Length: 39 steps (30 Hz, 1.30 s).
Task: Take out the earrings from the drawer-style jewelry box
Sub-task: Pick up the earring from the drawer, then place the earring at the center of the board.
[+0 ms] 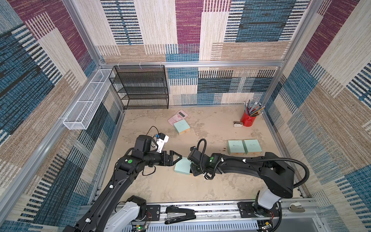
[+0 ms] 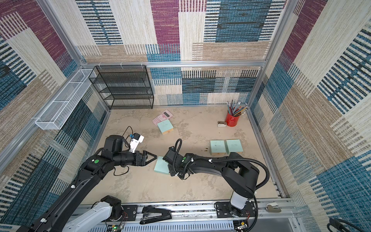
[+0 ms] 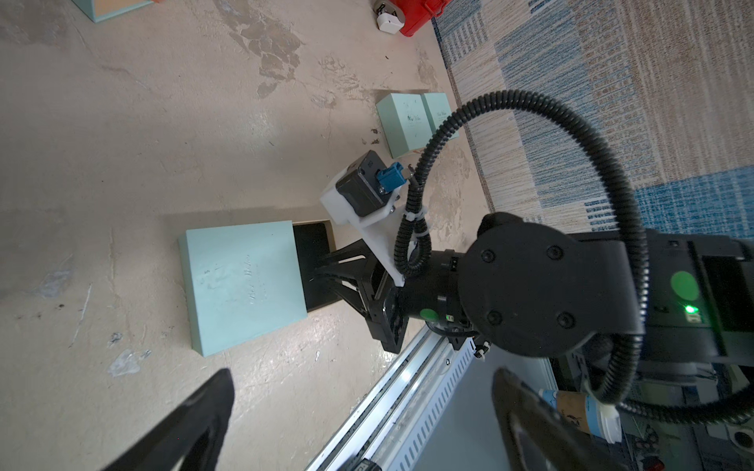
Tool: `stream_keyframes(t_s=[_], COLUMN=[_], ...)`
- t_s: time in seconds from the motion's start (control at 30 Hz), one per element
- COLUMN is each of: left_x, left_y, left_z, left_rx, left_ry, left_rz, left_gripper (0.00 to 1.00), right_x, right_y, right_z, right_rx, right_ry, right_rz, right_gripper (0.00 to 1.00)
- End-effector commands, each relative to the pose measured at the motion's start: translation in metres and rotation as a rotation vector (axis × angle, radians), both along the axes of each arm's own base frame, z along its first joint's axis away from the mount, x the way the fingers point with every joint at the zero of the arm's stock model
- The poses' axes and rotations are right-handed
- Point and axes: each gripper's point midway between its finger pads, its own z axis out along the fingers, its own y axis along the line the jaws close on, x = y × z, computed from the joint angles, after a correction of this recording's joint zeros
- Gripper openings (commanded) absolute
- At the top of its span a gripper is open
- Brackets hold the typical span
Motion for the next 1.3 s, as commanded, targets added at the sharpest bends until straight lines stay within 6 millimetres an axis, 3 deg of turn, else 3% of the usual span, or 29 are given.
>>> stream_keyframes(t_s=[0.0,0.4,0.6,0.7,0.87,1.07,1.27], left_x=[0.002,0.002,0.002,0.001,-0.002,-0.009,-0.024], left_y=[-0.002,-0.002,-0.002,-0.003,-0.008,-0.014,-0.03], left_z=[0.004,0.003,0.004,0.004,0.006,0.012,0.021], left_rx=[-0.018,-0.019,-0.02,-0.026,-0.048,-0.072,-0.082], left_ry=[-0.014,-0.014,-0.013,-0.01,-0.002,-0.023,-0.098], left_rz=[-0.004,-0.006,-0.007,-0.013,-0.041,-0.067,-0.132], left_gripper=[0.98,0.99,0.99,0.99,0.98,0.99,0.98], right_x=[0.003,0.005,0.01,0.015,0.027,0.039,0.045], right_y=[0.003,0.006,-0.005,-0.018,-0.06,-0.114,-0.139], right_z=[0.008,0.015,0.029,0.037,0.041,0.03,0.013], right_rx=[0.032,0.059,0.074,0.1,0.168,0.196,0.185], right_ry=[-0.021,-0.031,-0.064,-0.073,-0.073,-0.073,-0.059], right_rz=[-0.014,-0.022,-0.059,-0.095,-0.194,-0.319,-0.372], right_gripper=[0.16,0.14,0.14,0.14,0.14,0.14,0.14])
